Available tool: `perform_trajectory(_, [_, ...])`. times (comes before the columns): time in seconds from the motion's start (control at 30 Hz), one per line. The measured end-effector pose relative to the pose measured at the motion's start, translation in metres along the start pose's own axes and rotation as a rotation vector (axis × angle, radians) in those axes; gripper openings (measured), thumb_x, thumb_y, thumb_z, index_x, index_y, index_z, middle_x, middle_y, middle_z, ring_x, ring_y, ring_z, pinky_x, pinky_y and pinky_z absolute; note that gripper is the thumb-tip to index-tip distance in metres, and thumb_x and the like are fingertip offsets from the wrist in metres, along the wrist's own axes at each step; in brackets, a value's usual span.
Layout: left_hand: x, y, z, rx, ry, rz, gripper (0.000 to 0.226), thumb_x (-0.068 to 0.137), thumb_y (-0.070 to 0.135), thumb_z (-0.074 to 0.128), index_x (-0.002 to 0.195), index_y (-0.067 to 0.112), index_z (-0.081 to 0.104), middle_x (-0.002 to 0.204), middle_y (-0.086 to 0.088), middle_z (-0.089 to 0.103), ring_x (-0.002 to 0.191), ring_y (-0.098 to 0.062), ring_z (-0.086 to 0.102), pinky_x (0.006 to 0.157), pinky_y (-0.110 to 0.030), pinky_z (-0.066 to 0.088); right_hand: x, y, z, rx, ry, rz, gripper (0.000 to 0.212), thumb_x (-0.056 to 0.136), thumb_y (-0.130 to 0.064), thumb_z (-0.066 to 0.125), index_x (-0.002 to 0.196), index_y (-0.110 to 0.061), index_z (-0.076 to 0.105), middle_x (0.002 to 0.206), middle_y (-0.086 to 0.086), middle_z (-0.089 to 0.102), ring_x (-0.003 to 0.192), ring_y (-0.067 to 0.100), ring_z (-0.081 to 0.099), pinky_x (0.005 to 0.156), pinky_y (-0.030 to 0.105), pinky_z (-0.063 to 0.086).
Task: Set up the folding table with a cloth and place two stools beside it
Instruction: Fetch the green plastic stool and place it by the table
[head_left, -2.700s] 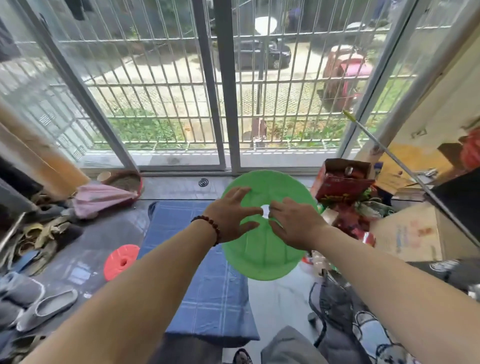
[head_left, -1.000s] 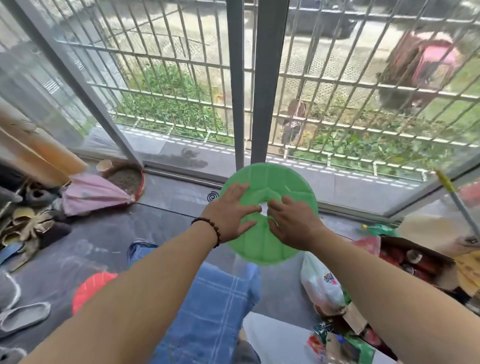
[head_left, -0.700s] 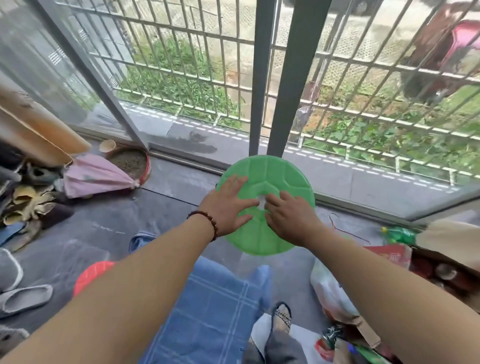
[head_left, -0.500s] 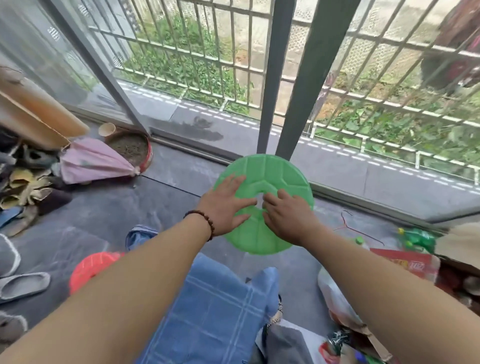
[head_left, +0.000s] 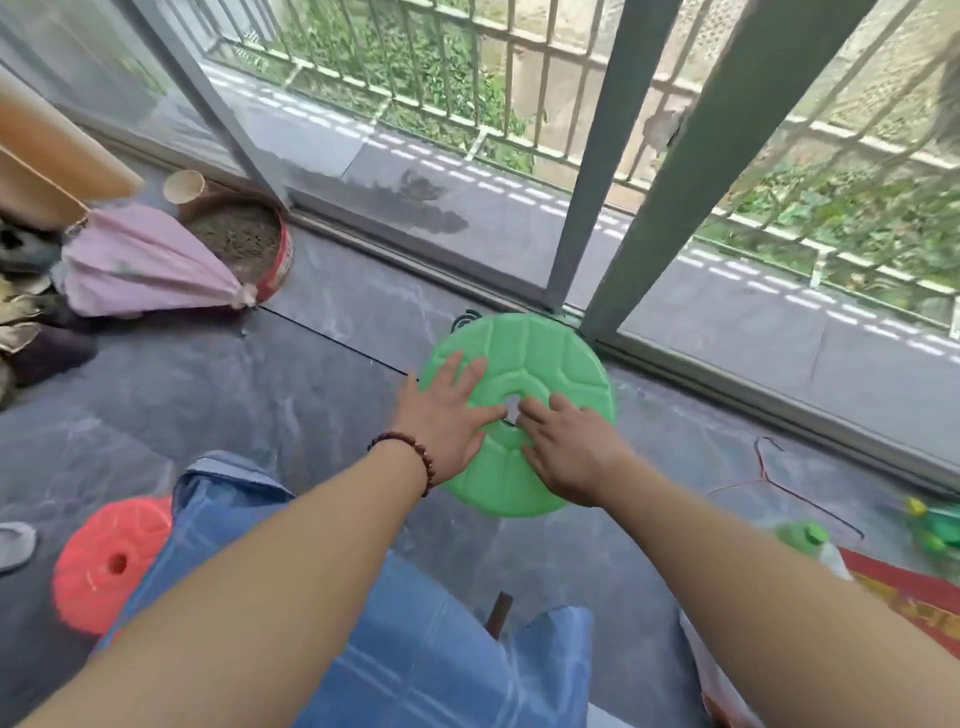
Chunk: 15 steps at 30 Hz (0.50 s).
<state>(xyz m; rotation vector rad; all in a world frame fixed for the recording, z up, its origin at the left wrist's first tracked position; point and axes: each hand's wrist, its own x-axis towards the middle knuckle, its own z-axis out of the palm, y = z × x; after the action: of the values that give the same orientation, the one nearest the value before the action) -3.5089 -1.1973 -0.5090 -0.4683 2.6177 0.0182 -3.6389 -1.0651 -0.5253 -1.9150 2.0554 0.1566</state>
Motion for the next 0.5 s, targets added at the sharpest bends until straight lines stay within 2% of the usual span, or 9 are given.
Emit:
perform_trajectory(0.07, [0.019,-0.001,0.03,0.01,-0.028,-0.007,0.046,0.095,0.043,0.037,0.139,0.047,0.025,0.157,-0.004,-0.006,0.144,-0.028,-0.005,0.107,-0.059,0.021,0.018,0.007,0.029,-0.012,-0.038,-0.013,0.046,0.098,-0.033,0.029,0.137,-0.01,0.037,0.137,0.004,0.037,0.108,0.029,0.04,0.077,0.043,0.043])
perform_trajectory(0.2, [0.053,-0.003,0.092,-0.011,-0.107,-0.01,0.046,0.096,0.041,0.034,0.14,0.048,0.021,0.157,-0.004,-0.009,0.144,-0.029,-0.008,0.107,-0.065,0.019,0.046,0.015,0.089,-0.034,-0.106,-0.037,0.046,0.098,-0.034,0.028,0.136,-0.01,0.04,0.14,0.002,0.036,0.11,0.028,0.04,0.077,0.041,0.043])
perform_trajectory(0.5, [0.106,0.005,0.206,-0.037,-0.196,-0.069,0.046,0.097,0.039,0.031,0.14,0.05,0.019,0.157,-0.003,-0.009,0.143,-0.032,-0.011,0.103,-0.069,0.02,0.09,0.021,0.211,-0.035,-0.184,-0.014,0.048,0.101,-0.033,0.023,0.142,-0.011,0.034,0.139,0.001,0.033,0.109,0.028,0.039,0.066,0.037,0.033])
